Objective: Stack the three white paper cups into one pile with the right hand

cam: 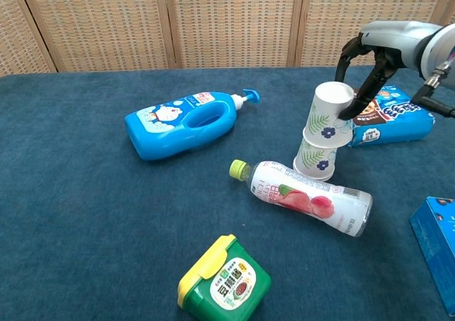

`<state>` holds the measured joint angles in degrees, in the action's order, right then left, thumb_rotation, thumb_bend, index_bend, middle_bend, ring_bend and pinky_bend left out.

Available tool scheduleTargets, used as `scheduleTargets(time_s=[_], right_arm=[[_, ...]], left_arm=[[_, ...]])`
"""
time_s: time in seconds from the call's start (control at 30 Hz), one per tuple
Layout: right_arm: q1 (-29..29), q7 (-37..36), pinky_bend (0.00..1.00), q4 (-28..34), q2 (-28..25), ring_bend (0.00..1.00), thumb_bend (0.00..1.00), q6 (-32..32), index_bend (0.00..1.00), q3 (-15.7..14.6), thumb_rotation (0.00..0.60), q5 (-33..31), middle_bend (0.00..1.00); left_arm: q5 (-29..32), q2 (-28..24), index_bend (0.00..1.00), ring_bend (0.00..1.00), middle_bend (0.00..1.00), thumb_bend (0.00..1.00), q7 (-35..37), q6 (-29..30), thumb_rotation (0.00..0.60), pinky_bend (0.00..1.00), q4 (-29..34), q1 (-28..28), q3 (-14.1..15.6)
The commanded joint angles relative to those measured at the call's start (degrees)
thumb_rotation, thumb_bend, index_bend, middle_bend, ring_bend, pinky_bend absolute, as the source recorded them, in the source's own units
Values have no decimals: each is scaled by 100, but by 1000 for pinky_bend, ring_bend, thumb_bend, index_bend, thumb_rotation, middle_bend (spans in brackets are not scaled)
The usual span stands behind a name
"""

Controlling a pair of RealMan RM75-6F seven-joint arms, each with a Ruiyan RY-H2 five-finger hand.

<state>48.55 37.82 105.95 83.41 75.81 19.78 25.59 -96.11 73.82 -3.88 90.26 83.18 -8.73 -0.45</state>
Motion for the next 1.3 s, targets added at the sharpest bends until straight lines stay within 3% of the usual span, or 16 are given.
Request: scheduleTargets(time_s=[0.03,0.13,0.27,0.5,0.73,0.97,1.13,1.3], right_arm=[[-44,-94,0,-113,17,0,102,-108,523,-56,600,81,64],[-68,-117,0,-142,-14,0,102,-225,401,-92,600,61,3],[-97,-130,0,-121,-72,0,102,-293,264,-127,600,66,0],[-263,-255,0,144,-252,0,102,-231,244,-274,600,405,0],[-903,-520,0,353,-598,0,102,76,244,-1311,600,2176,0],[-2041,-1400,0,-541,-554,0,102,1134,198,-2536,600,4573,0],[-2666,-1849,0,-1213,-455,0,97,1672,130,-2800,600,5215,0],[-2991,-2121,0,-1469,-473,0,96,1864,63,-2864,600,5446,0]], left_arm=[[-13,12,0,0,0,207,-27,-14,600,0,-2,-8,8],[-7,14,0,0,0,208,-34,-10,600,0,6,-7,3],[3,11,0,0,0,207,-20,2,600,0,5,-1,-3],[-2,2,0,0,0,207,-3,20,600,0,4,6,-2],[91,-3,0,0,0,207,17,-18,600,0,-12,14,-28],[194,48,0,0,0,207,-68,-87,600,0,-55,15,-53],[203,70,0,0,0,208,-107,-28,600,0,-50,38,-75],[238,78,0,0,0,208,-122,-58,600,0,-50,39,-79]])
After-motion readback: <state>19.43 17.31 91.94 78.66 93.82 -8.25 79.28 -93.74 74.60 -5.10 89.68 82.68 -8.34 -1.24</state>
